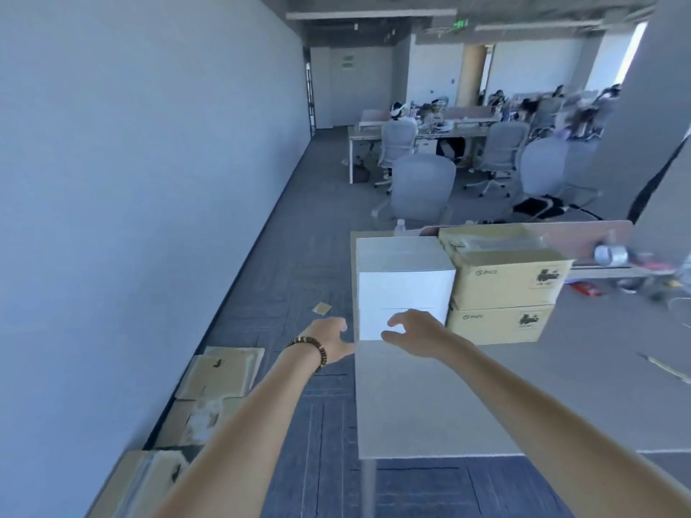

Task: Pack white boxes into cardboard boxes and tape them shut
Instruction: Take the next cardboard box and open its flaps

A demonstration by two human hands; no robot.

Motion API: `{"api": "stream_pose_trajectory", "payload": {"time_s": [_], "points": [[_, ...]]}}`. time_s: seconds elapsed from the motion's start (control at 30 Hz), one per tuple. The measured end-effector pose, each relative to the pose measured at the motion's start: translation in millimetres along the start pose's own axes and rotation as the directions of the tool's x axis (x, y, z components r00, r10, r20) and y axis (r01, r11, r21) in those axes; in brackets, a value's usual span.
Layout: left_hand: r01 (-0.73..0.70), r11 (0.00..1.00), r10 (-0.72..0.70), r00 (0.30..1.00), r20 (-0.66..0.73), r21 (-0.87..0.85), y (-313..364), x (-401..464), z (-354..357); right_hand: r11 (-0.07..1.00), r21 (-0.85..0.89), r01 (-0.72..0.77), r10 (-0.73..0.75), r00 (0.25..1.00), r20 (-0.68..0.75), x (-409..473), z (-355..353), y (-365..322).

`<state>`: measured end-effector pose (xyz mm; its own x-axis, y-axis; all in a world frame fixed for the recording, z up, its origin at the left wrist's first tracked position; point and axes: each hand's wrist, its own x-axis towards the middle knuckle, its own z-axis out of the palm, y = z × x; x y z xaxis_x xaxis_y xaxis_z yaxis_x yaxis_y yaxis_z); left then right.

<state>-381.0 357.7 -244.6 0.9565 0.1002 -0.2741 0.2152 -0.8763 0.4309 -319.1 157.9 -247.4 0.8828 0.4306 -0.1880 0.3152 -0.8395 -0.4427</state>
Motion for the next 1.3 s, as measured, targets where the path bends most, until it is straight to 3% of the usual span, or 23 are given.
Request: {"api": "stream_pose_trajectory", "payload": {"time_s": [0.37,0.67,1.0,1.17,1.3], "points": [[-0.104,0.992,0.102,0.994,0.028,0.074,209.6,150.9,44.8,0.978,0.137,-0.16,0.18,0.973,-0.142,42.6,-127.9,233.4],[-0.053,0.997,0.052,0.998,0.029,0.064,331.9,256.9,73.6,0.966,0.155,-0.208,0.234,0.956,-0.175,90.2,-206.0,379.7],[0.005,0.991,-0.008,1.0,0.022,0.133,337.6,334.5,80.9,0.951,0.176,-0.255,0.285,0.944,-0.168,147.7,-220.8,434.8],[-0.046,0.987,0.048,0.999,-0.014,0.152,316.9,367.7,81.5,0.948,0.111,-0.298,0.315,0.927,-0.203,167.5,-223.7,446.7],[-0.082,0.977,0.097,0.993,-0.064,0.199,305.6,380.1,89.0,0.931,0.174,-0.319,0.352,0.912,-0.209,176.2,-229.9,460.3]]}}
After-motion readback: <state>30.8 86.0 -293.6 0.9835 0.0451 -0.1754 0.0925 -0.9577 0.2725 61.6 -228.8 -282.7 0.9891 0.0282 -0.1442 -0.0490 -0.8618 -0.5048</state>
